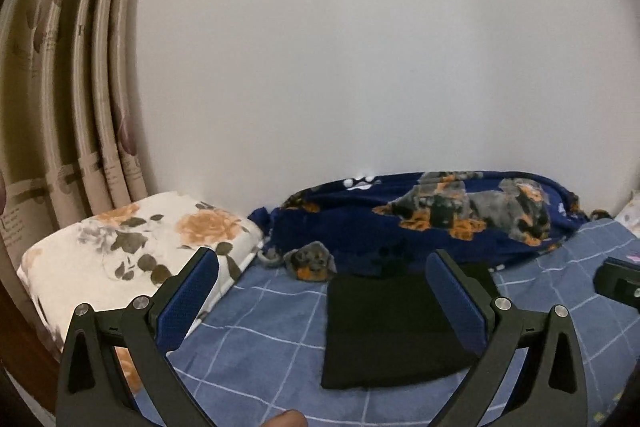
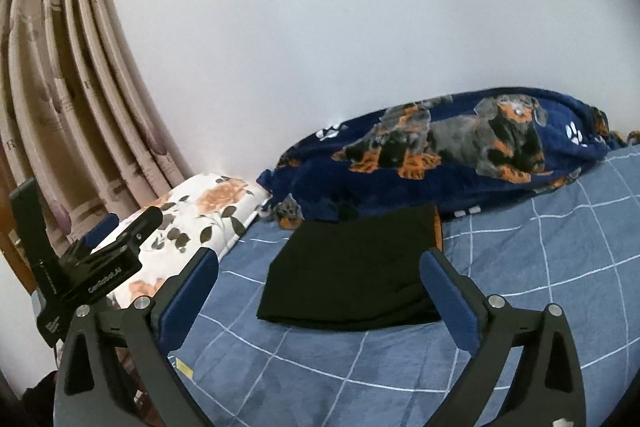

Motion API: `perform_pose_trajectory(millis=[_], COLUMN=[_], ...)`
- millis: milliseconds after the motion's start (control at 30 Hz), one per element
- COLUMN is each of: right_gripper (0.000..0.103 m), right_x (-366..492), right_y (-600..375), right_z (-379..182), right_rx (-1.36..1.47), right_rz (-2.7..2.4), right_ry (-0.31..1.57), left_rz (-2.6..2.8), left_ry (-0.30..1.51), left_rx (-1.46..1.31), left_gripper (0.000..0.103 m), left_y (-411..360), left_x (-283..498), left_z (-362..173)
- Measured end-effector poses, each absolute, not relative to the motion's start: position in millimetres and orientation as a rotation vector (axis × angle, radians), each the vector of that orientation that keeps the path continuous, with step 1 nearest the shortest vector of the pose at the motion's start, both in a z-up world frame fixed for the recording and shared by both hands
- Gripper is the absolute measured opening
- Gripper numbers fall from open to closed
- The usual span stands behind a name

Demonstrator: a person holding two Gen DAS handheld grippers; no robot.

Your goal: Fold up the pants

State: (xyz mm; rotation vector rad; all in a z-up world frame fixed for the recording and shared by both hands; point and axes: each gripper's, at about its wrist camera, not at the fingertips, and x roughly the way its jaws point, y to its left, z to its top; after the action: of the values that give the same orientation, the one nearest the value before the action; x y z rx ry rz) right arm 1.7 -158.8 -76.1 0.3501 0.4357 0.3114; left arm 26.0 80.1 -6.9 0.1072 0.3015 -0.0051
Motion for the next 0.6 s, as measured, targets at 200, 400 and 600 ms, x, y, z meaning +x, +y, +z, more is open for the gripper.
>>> perform_pose_trajectory(millis=[200,400,600], right_gripper=[0.102,0.102,0.102], right_x=[-12,-18,-17], right_y=[-152,-146,-146], right_z=[-67,-66,-68], right_rx=[0.315,0.286,0.297], right_rz=[0.29,0.272,0.27], right_ry=[0.423,0.432,0.454], left_rz=[-0.046,-0.063,-0.079], left_ry=[0.309,0.326,0.36], left_rx=[0.111,0.109,0.081], left_gripper=[0.103,0.103,0.103], left_y=[77,76,81], left_x=[14,7,9], left_z=[-3,-4,-7])
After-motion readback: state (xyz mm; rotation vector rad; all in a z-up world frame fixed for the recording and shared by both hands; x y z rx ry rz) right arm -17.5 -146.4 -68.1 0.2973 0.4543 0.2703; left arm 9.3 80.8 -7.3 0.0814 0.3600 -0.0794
